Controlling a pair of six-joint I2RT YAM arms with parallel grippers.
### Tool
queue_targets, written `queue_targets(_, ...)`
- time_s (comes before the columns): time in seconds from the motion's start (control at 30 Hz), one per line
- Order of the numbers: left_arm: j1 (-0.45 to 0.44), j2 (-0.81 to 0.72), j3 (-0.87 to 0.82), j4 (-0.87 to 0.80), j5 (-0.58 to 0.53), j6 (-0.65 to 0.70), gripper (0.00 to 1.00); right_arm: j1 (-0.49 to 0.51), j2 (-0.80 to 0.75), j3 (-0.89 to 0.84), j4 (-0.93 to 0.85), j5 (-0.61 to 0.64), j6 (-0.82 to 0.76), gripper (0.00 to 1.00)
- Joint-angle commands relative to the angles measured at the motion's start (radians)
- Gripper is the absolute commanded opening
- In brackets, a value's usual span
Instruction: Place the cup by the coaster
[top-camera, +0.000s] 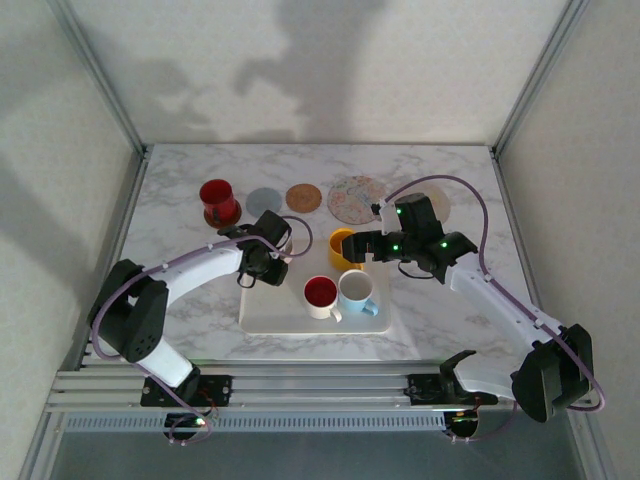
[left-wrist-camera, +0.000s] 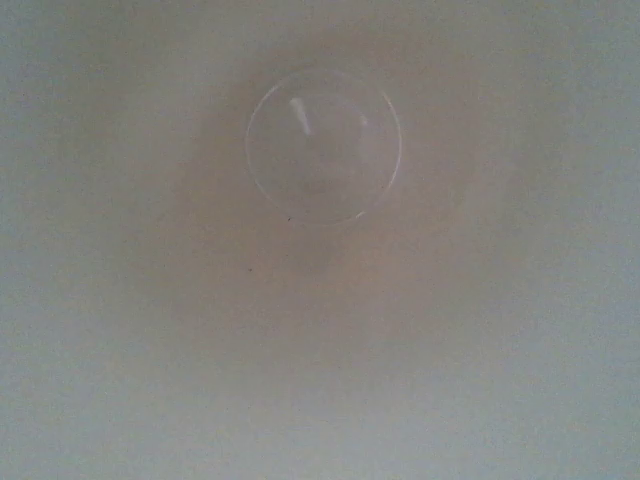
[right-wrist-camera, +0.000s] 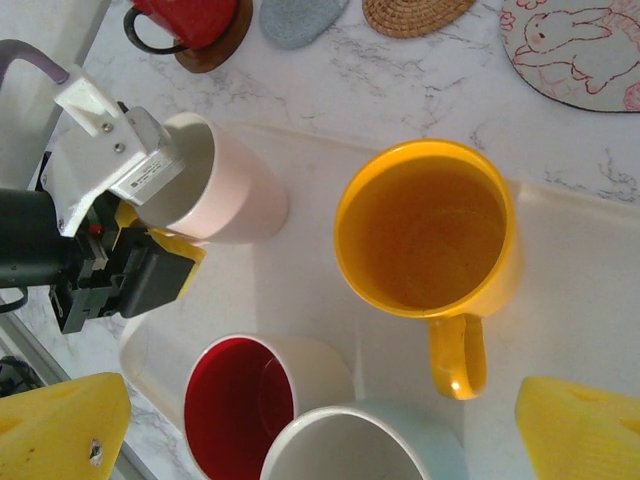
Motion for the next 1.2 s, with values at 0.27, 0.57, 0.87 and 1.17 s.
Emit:
queue_targets(0.27, -0.008, 0.022, 0.024, 0.008, -0.044, -0.015, 0.4, 0.01, 0.006, 0.018, 0.019, 0.013, -0.01, 0.99)
queue_targets(0.57, -0.008, 0.032, 0.024, 0.012, -0.057, -0.017, 0.36, 0.009, 0.012, 0.02, 0.02, 0.013, -0.012, 0.99)
queue_targets(0.87, -0.008, 0.038, 0.025, 0.012, -0.064, -0.019, 0.26, 0.009, 0.006, 0.02, 0.019, 0.013, -0.012, 0.99)
queue_targets(1.17, -0.009, 0.027, 0.022, 0.016, -0.072, -0.026, 0.15, 0.009, -0.02, 0.003, 0.027, 0.02, -0.015, 0.99)
